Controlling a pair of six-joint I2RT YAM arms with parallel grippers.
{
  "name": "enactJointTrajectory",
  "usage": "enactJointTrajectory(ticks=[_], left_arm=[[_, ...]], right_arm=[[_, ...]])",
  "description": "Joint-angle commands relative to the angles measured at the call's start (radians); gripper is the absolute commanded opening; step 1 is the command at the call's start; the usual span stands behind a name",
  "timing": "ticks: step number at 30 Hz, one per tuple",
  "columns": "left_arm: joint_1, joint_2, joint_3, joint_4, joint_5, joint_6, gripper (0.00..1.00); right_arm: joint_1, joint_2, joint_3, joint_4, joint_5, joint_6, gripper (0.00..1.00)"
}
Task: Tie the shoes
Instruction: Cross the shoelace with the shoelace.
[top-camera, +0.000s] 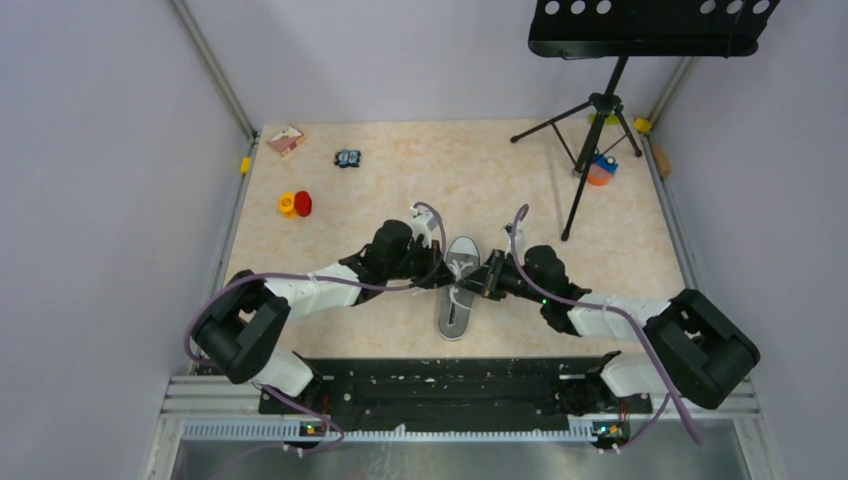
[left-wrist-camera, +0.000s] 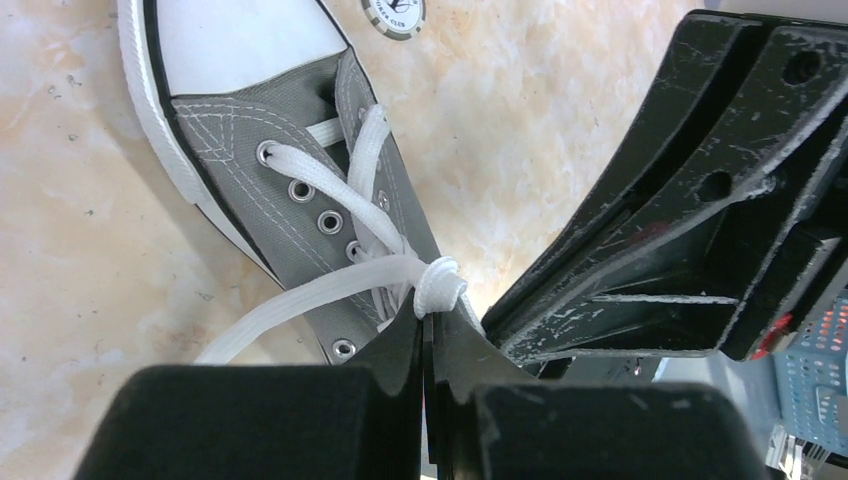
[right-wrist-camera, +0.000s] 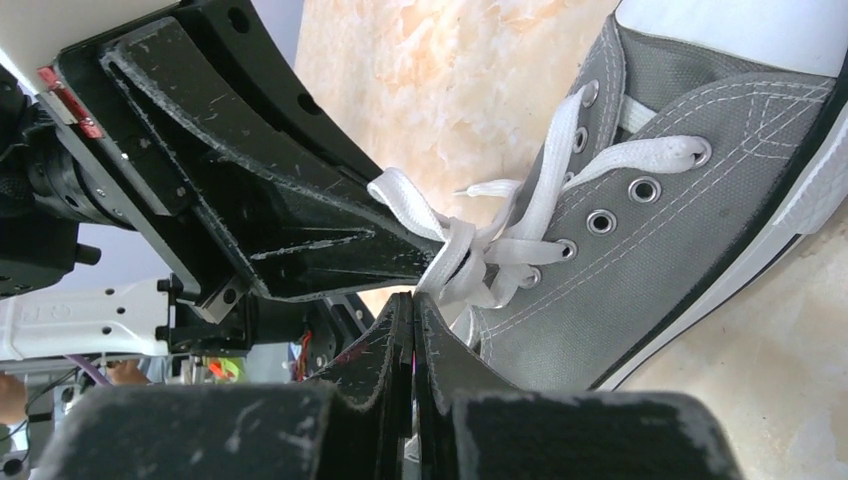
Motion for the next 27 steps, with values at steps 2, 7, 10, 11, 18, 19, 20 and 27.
enactJointTrajectory(ticks=[2,7,10,11,18,19,20,27], left_arm=[[-0.001,0.021,0.008,0.064,0.055,0.008,0.0],[-0.001,0.013,-0.006,0.077,0.072,0.013,0.0],[-0.001,0.013,-0.003,0.067,0.083,0.019,0.0],[0.0,0.013,-0.001,0.068,0.089,0.019,0.0],[0.02,0.023,-0.033,0.156,0.149,-0.034,0.0],[0.023,0.027,-0.041,0.174,0.162,-0.045,0.0],[0.028,0.029,-0.046,0.19,0.17,-0.052,0.0],[0.061,0.032,-0.085,0.28,0.216,-0.099,0.0]], right_arm=[[0.015,0.036,0.059,0.074,0.017,0.006,0.0],[0.015,0.055,0.077,0.09,0.016,0.012,0.0],[0.015,0.056,0.084,0.081,0.029,0.009,0.0],[0.015,0.058,0.086,0.077,0.031,0.006,0.0],[0.015,0.096,0.084,0.076,0.022,0.004,0.0],[0.015,0.096,0.082,0.072,0.023,0.003,0.0],[0.015,0.096,0.08,0.07,0.024,0.003,0.0],[0.015,0.065,0.052,0.034,0.044,-0.009,0.0]])
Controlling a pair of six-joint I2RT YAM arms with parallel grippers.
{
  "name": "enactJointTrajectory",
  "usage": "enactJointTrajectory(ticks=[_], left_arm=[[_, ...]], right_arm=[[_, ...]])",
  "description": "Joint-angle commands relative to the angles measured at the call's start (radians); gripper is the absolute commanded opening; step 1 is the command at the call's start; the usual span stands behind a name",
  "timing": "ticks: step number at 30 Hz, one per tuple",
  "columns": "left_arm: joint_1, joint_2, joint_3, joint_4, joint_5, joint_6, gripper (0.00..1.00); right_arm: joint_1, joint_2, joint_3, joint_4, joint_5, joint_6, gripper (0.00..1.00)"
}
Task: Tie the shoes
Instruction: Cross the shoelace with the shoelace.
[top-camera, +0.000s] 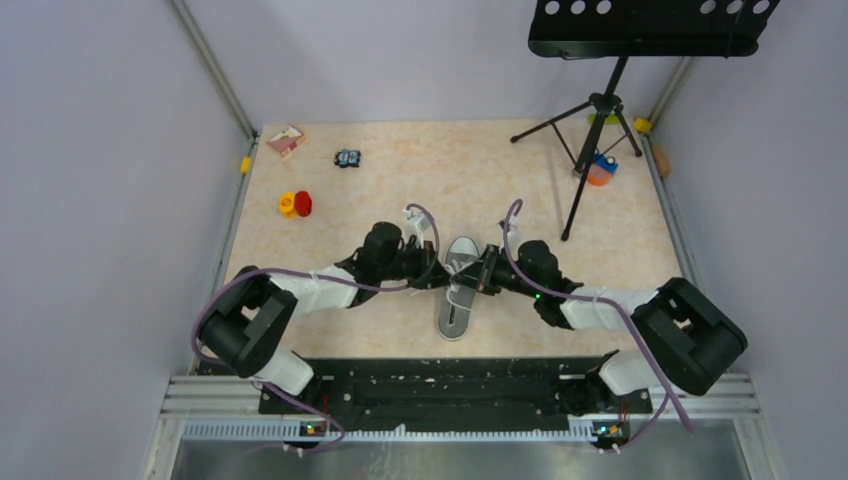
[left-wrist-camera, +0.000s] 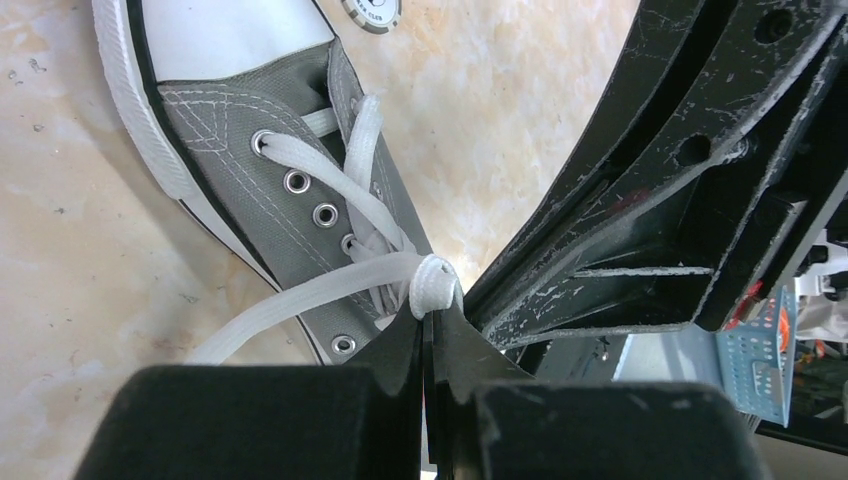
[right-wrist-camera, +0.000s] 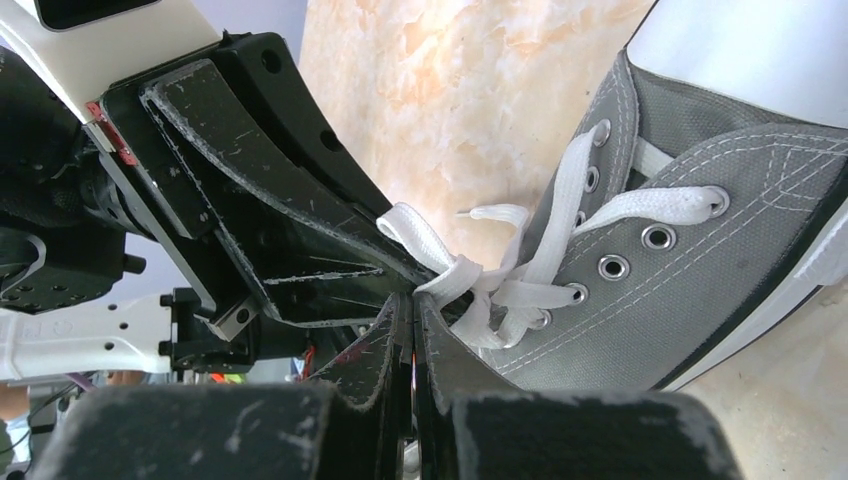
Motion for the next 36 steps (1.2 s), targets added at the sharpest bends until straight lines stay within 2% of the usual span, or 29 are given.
enactJointTrajectory(ticks=[1,3,8,16,24,30,36], left_arm=[[0.017,0.003,-0.025,0.142,0.092,-0.05,0.0],[0.02,0.008,-0.029,0.159,0.099,-0.059,0.0],[0.023,0.027,-0.038,0.199,0.113,-0.079,0.0],[0.024,0.043,-0.044,0.236,0.114,-0.092,0.0],[0.026,0.047,-0.048,0.243,0.113,-0.094,0.0],[0.025,0.06,-0.046,0.257,0.115,-0.101,0.0],[0.026,0.054,-0.049,0.251,0.111,-0.096,0.0]], right_arm=[[0.009,-0.027,0.002,-0.012,0.037,-0.021,0.0],[0.009,-0.039,0.005,-0.034,0.041,-0.027,0.01],[0.009,-0.083,0.007,-0.095,0.076,-0.043,0.16],[0.01,-0.12,-0.017,-0.119,0.093,-0.042,0.24],[0.008,-0.229,-0.079,-0.133,0.156,-0.02,0.31],[0.008,-0.223,-0.076,-0.136,0.156,-0.012,0.31],[-0.021,-0.201,-0.114,-0.093,0.164,0.077,0.3]])
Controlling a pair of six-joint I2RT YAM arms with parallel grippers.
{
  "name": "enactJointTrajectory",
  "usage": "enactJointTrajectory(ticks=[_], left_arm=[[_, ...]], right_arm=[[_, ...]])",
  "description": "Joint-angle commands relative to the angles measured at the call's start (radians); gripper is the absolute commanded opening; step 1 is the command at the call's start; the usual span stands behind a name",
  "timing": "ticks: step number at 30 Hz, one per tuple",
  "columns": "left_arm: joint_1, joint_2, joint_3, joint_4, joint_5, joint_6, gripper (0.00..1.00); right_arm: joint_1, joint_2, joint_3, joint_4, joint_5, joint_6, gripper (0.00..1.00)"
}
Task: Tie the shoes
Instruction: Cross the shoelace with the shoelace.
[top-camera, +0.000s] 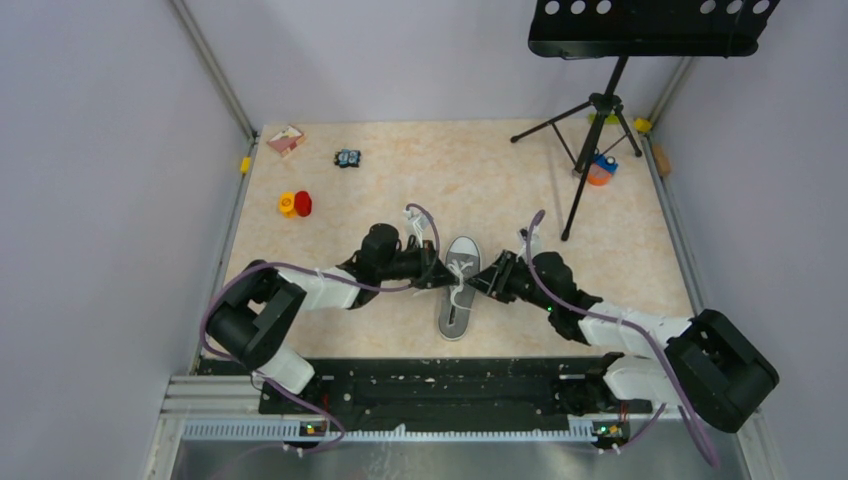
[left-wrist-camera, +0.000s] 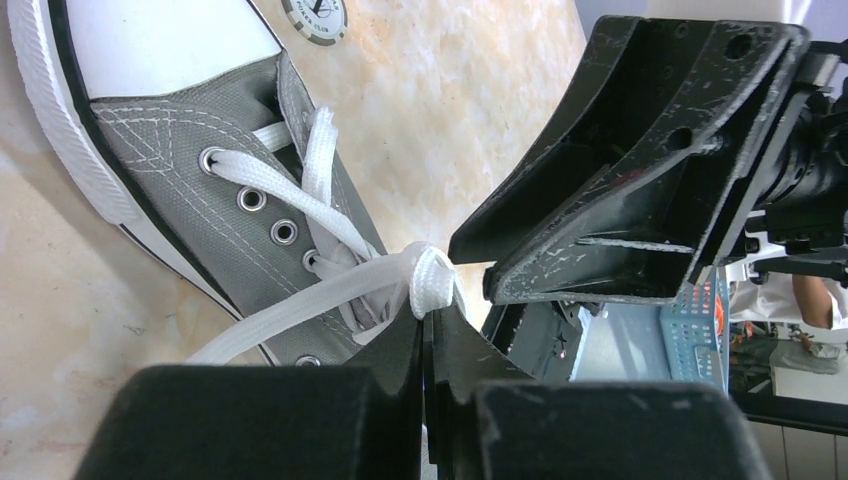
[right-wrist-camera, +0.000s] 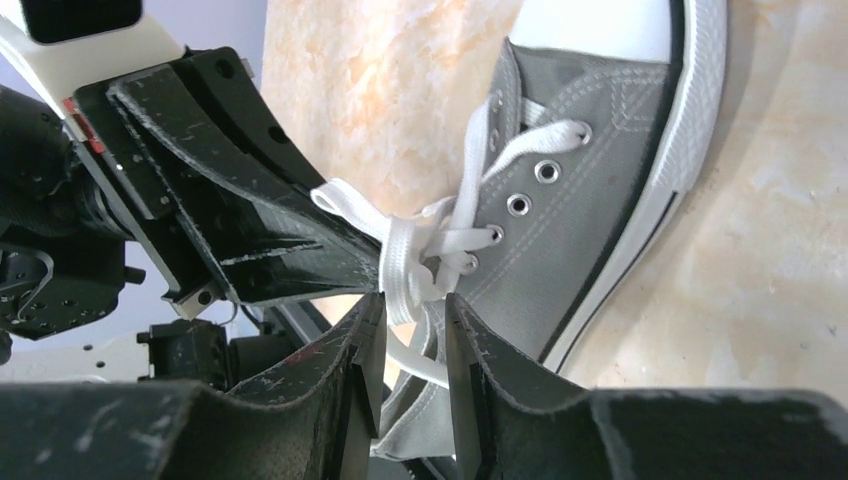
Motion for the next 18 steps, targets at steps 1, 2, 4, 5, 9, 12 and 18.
enactJointTrajectory(ticks=[1,2,4,5,9,12,18], left_arm=[[0.002,0.004,-0.006,0.058,0.012,0.003,0.0],[0.001,0.005,-0.006,0.058,0.012,0.003,0.0],[0.003,0.006,-0.005,0.058,0.014,0.003,0.0],[0.003,0.005,-0.005,0.057,0.014,0.004,0.0],[0.003,0.001,-0.005,0.052,0.013,0.006,0.0],[0.004,-0.001,-0.006,0.052,0.014,0.009,0.0],[0.005,-0.002,-0.007,0.052,0.014,0.009,0.0]], right_arm=[[-0.023,0.024,-0.022,0.07,-0.003,0.066,0.3],[-0.026,0.041,-0.018,0.079,-0.014,0.075,0.3],[-0.027,0.072,-0.015,0.106,-0.03,0.082,0.29],[-0.027,0.084,-0.016,0.113,-0.033,0.086,0.29],[-0.027,0.095,-0.007,0.11,-0.037,0.08,0.28],[-0.027,0.095,-0.008,0.108,-0.033,0.079,0.28],[-0.027,0.098,-0.006,0.13,-0.06,0.071,0.28]])
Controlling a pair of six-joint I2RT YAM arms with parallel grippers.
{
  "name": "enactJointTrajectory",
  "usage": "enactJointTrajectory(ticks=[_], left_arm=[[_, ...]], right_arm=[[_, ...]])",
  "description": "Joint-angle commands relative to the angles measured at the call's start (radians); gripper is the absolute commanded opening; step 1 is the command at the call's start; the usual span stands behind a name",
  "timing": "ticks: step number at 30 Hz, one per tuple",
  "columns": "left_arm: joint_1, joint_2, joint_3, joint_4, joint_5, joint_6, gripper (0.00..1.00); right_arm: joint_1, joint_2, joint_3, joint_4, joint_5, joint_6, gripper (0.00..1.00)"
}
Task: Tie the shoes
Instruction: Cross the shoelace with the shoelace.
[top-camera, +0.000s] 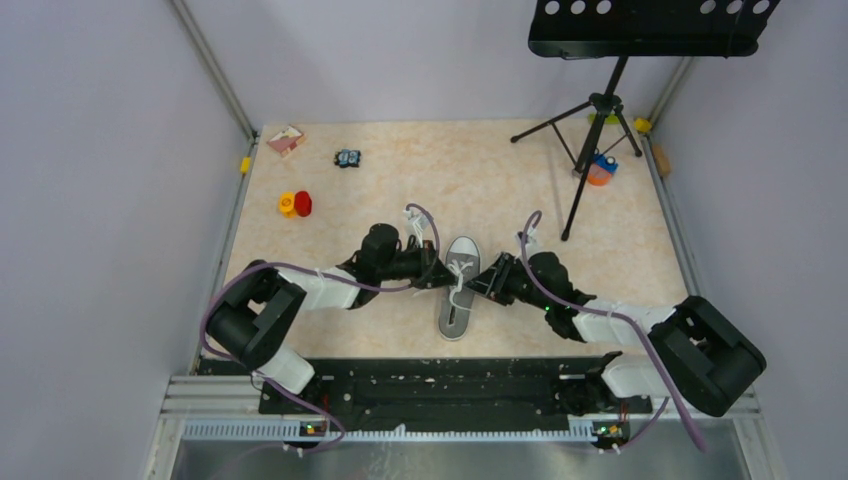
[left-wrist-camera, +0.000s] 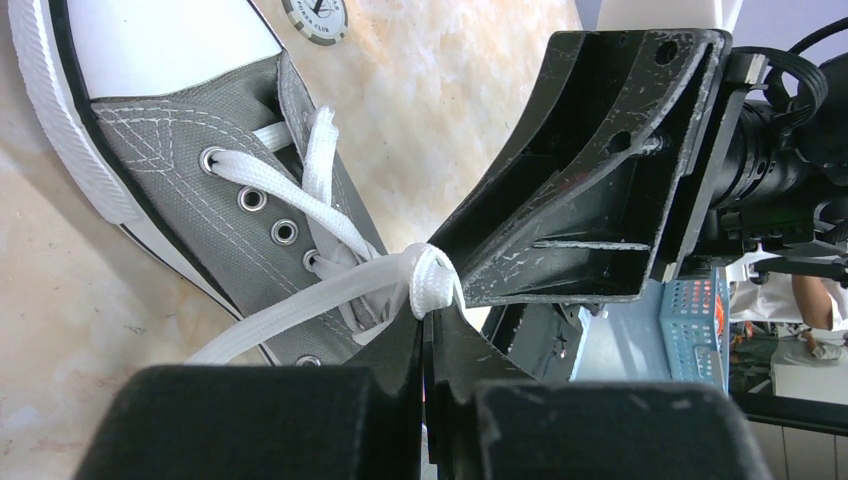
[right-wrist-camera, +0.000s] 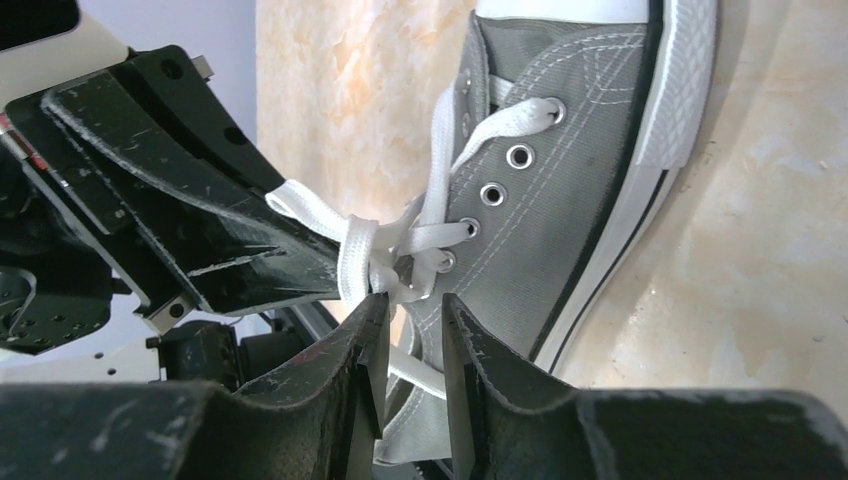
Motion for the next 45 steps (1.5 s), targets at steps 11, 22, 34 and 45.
enactJointTrajectory(ticks=[11,22,34,45], left_arm=[[0.004,-0.003,-0.008,0.052,0.015,0.007,0.0],[0.004,-0.001,-0.005,0.05,0.014,0.009,0.0],[0.004,-0.01,-0.005,0.045,0.019,0.009,0.0],[0.004,-0.014,-0.005,0.036,0.022,0.014,0.0]], right_arm=[[-0.009,0.03,0.023,0.12,-0.064,-0.012,0.28],[-0.008,0.027,0.019,0.159,-0.073,-0.007,0.31],[-0.009,0.07,0.027,0.19,-0.061,0.007,0.22],[-0.009,0.088,0.041,0.224,-0.055,0.0,0.23]])
